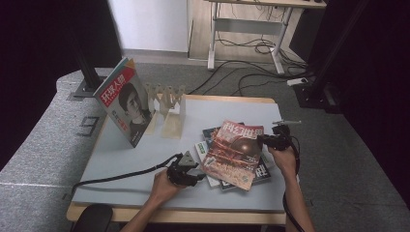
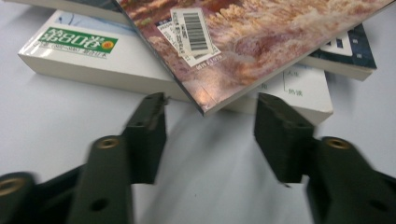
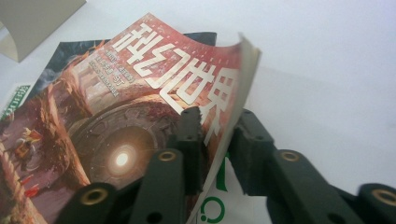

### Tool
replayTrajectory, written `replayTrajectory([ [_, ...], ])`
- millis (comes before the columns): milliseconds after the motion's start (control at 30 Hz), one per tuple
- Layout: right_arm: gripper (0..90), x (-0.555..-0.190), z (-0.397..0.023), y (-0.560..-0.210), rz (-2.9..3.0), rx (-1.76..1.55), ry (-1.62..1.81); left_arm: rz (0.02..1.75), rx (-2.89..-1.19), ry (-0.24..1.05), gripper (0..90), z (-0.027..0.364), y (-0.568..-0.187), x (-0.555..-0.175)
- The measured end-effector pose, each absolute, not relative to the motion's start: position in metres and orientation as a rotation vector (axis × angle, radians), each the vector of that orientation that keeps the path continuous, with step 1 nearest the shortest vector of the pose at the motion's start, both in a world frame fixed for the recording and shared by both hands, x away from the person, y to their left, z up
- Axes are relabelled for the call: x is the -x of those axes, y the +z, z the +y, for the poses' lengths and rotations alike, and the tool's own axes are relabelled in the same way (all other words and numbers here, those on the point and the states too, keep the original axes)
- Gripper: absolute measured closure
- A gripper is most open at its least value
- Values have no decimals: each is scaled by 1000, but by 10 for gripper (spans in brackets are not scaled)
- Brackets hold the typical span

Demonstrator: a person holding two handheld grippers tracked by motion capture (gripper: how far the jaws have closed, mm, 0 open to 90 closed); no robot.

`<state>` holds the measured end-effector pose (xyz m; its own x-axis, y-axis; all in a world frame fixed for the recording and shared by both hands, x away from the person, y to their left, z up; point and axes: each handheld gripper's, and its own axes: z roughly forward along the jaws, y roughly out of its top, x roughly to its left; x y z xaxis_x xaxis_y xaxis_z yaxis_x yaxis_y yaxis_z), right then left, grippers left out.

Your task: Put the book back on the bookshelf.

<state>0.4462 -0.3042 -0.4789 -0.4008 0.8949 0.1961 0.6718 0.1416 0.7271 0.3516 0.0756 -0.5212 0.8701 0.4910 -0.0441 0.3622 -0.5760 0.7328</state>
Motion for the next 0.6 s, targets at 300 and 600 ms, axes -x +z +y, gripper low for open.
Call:
replayTrajectory([
  [300,817,-433,-294,-462,2098,-1454,1146,641,-2320,186,252,79,-520,-358],
  [600,827,-414,-291,-449,2074,-1378,1184,655,-2242,114,243,85,-505,-372],
])
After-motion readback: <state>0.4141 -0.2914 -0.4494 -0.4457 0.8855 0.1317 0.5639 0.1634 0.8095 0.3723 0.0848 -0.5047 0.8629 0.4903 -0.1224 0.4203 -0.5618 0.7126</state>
